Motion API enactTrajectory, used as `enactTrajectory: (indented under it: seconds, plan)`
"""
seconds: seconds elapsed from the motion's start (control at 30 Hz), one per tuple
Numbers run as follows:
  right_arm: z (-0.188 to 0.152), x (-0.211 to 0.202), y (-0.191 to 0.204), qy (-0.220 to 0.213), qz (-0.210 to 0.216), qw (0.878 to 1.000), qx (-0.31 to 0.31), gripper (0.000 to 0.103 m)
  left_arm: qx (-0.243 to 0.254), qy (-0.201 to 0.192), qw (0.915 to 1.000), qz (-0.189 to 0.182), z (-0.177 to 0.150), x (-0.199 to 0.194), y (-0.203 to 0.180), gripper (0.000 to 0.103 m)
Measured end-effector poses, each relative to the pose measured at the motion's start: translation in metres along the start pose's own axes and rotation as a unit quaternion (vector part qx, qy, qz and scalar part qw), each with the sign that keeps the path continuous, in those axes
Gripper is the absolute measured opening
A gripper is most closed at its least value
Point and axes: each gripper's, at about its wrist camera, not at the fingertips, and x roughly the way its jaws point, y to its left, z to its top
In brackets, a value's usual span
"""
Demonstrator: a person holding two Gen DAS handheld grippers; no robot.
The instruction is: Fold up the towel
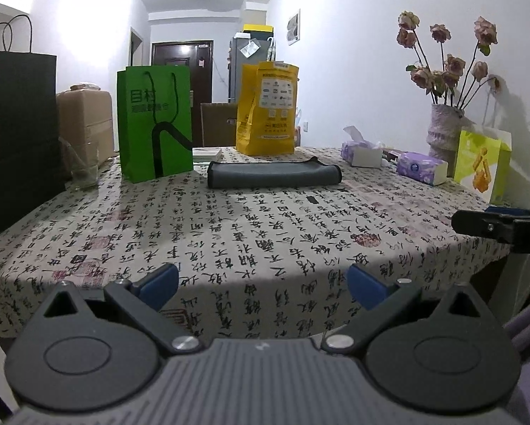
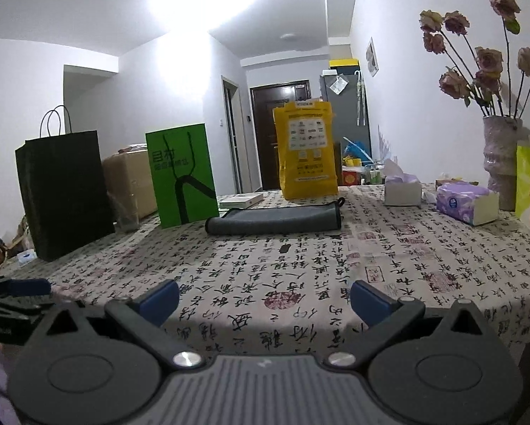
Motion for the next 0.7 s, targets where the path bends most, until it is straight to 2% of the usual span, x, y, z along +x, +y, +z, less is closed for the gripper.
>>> enactTrajectory:
  seconds: [0.17,0.33,0.47,0.7]
  plan:
    - [-0.005,-0.008,0.002,0.015,0.004,1.0,-0.004,0.103,-0.003,0.004,0.9999,0.012,0.001,-0.007,0.004,0.103]
    - [-0.009,-0.024,0.005,0.011,0.007,1.0,-0.014,0.103,-0.008,-0.001,0.9996,0.026,0.001,-0.015,0.005,0.103]
    - [-0.009,-0.027,0.012,0.001,0.019,0.999,-0.03,0.103,-0.005,-0.003,0.9999,0.016,0.001,-0.016,0.002,0.103]
    - [-0.008,-0.027,0.011,0.0,0.015,1.0,-0.026,0.103,-0.005,-0.006,0.9998,0.021,0.002,-0.017,0.001,0.103]
